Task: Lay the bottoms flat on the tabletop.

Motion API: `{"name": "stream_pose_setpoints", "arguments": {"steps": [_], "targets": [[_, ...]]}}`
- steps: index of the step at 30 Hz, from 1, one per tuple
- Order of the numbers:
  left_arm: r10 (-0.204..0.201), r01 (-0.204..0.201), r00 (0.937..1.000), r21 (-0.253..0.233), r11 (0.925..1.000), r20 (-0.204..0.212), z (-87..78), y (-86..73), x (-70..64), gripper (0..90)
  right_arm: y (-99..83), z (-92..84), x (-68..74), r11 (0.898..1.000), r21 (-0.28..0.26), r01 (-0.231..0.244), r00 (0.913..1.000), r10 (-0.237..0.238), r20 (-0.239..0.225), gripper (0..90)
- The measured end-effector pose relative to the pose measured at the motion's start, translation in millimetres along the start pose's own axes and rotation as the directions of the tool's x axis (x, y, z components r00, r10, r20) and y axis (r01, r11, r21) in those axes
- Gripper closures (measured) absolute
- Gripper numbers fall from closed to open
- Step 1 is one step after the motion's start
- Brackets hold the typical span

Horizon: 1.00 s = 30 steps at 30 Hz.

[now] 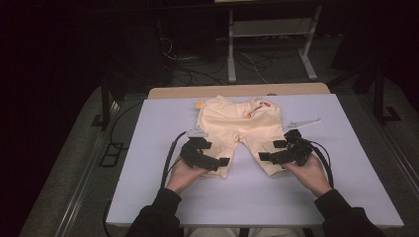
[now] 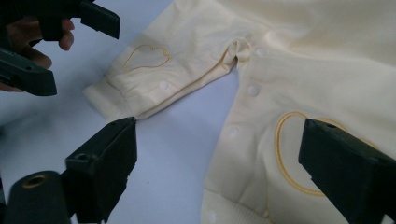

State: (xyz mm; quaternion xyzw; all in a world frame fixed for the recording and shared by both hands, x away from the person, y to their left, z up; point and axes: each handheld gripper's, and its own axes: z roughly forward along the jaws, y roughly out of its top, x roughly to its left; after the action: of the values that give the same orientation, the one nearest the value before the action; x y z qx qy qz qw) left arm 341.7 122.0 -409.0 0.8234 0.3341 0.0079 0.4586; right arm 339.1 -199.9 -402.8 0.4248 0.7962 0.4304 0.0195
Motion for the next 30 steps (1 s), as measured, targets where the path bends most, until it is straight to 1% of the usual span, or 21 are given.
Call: {"name": "stream_pose_setpoints", "arguments": {"steps": [1, 2, 3, 5, 6, 9, 11, 13, 16, 17, 18, 19, 20, 23, 24, 25, 26, 27, 28, 29, 30], "targets": [[0.002, -0.002, 1.0, 0.013, 0.9999, 0.0, -0.1, -1.6, -1.1, 0.0, -3.8, 0.8, 0.3, 1.0, 0.019, -0.006, 1.0, 0.006, -0.002, 14.4], [0.007, -0.007, 1.0, 0.024, 0.9997, -0.003, -0.2, -3.3, -2.3, 0.4, -5.5, 1.3, 1.3, 0.999, 0.033, 0.0, 0.9999, -0.001, 0.012, 15.4], [0.012, -0.012, 0.9999, 0.029, 0.9995, -0.006, -0.4, -5.1, -3.6, 0.4, -5.5, 1.3, 1.3, 0.999, 0.033, 0.0, 0.9999, -0.001, 0.012, 15.4], [0.016, -0.016, 0.9998, 0.037, 0.9992, -0.013, -0.2, -8.4, -5.4, 4.7, -11.1, 2.5, 4.6, 0.998, 0.057, 0.022, 0.9994, -0.023, 0.026, 22.6], [0.015, -0.015, 0.9998, 0.04, 0.9991, -0.009, 0.2, -9.7, -5.8, 5.5, -11.1, 2.5, 4.6, 0.998, 0.057, 0.022, 0.9994, -0.023, 0.026, 22.6], [0.02, -0.019, 0.9997, 0.054, 0.9983, -0.011, 1.4, -11.9, -7.8, 8.0, -16.2, 5.7, 8.5, 0.996, 0.082, 0.037, 0.999, -0.039, 0.023, 29.2], [0.013, -0.012, 0.9998, 0.05, 0.9987, -0.014, 3.3, -14.0, -10.2, 11.5, -18.8, 9.0, 12.7, 0.993, 0.096, 0.069, 0.9958, -0.074, 0.054, 33.5], [0.016, -0.014, 0.9996, 0.058, 0.9982, -0.025, 6.7, -14.8, -13.0, 13.8, -19.9, 12.6, 15.0, 0.991, 0.109, 0.08, 0.9932, -0.089, 0.076, 37.1], [0.046, -0.042, 0.9984, 0.099, 0.9942, -0.034, 14.7, -16.3, -17.1, 16.6, -22.4, 22.3, 17.3, 0.983, 0.159, 0.091, 0.9843, -0.113, 0.136, 44.3], [0.054, -0.05, 0.998, 0.115, 0.9921, -0.033, 17.0, -16.8, -17.9, 18.0, -24.1, 26.9, 17.7, 0.978, 0.185, 0.098, 0.978, -0.129, 0.164, 46.9], [0.056, -0.051, 0.9978, 0.124, 0.991, -0.037, 19.5, -17.3, -19.3, 18.1, -25.5, 29.7, 18.1, 0.974, 0.197, 0.109, 0.973, -0.145, 0.179, 50.2], [0.062, -0.056, 0.9973, 0.129, 0.9901, -0.041, 21.0, -17.6, -19.9, 18.7, -26.0, 30.3, 19.7, 0.973, 0.198, 0.119, 0.9667, -0.159, 0.2, 55.2], [0.069, -0.062, 0.9964, 0.14, 0.9883, -0.049, 22.5, -17.9, -20.5, 19.4, -25.7, 30.3, 20.4, 0.972, 0.201, 0.124, 0.9628, -0.167, 0.213, 57.4], [0.076, -0.064, 0.9941, 0.15, 0.9866, -0.077, 27.5, -19.7, -21.6, 22.6, -25.4, 29.2, 18.9, 0.971, 0.207, 0.12, 0.9612, -0.166, 0.22, 66.7], [0.086, -0.069, 0.9912, 0.158, 0.985, -0.1, 29.8, -21.0, -22.0, 24.6, -25.2, 28.7, 18.3, 0.972, 0.207, 0.115, 0.9631, -0.16, 0.217, 68.0], [0.095, -0.076, 0.9893, 0.164, 0.9836, -0.111, 30.8, -21.4, -22.5, 26.8, -24.9, 28.1, 17.7, 0.973, 0.206, 0.108, 0.9648, -0.152, 0.214, 69.1], [0.11, -0.088, 0.9855, 0.169, 0.9816, -0.129, 31.9, -21.5, -23.4, 28.4, -24.7, 27.8, 17.4, 0.973, 0.205, 0.107, 0.9652, -0.151, 0.213, 69.6], [0.128, -0.1, 0.9795, 0.177, 0.9791, -0.156, 32.7, -21.5, -24.7, 31.7, -24.5, 27.6, 16.9, 0.973, 0.203, 0.106, 0.9661, -0.149, 0.211, 70.0], [0.15, -0.114, 0.9714, 0.189, 0.9753, -0.184, 33.3, -21.5, -26.0, 37.6, -24.2, 27.3, 16.8, 0.974, 0.201, 0.1, 0.9676, -0.143, 0.208, 70.7], [0.161, -0.123, 0.9673, 0.193, 0.9735, -0.196, 34.2, -22.0, -26.7, 41.6, -23.8, 26.8, 16.6, 0.976, 0.197, 0.095, 0.9693, -0.136, 0.205, 71.2], [0.172, -0.129, 0.9611, 0.197, 0.9719, -0.216, 34.9, -22.2, -27.0, 45.6, -23.4, 26.0, 15.8, 0.977, 0.193, 0.092, 0.9711, -0.131, 0.2, 71.6]]}}
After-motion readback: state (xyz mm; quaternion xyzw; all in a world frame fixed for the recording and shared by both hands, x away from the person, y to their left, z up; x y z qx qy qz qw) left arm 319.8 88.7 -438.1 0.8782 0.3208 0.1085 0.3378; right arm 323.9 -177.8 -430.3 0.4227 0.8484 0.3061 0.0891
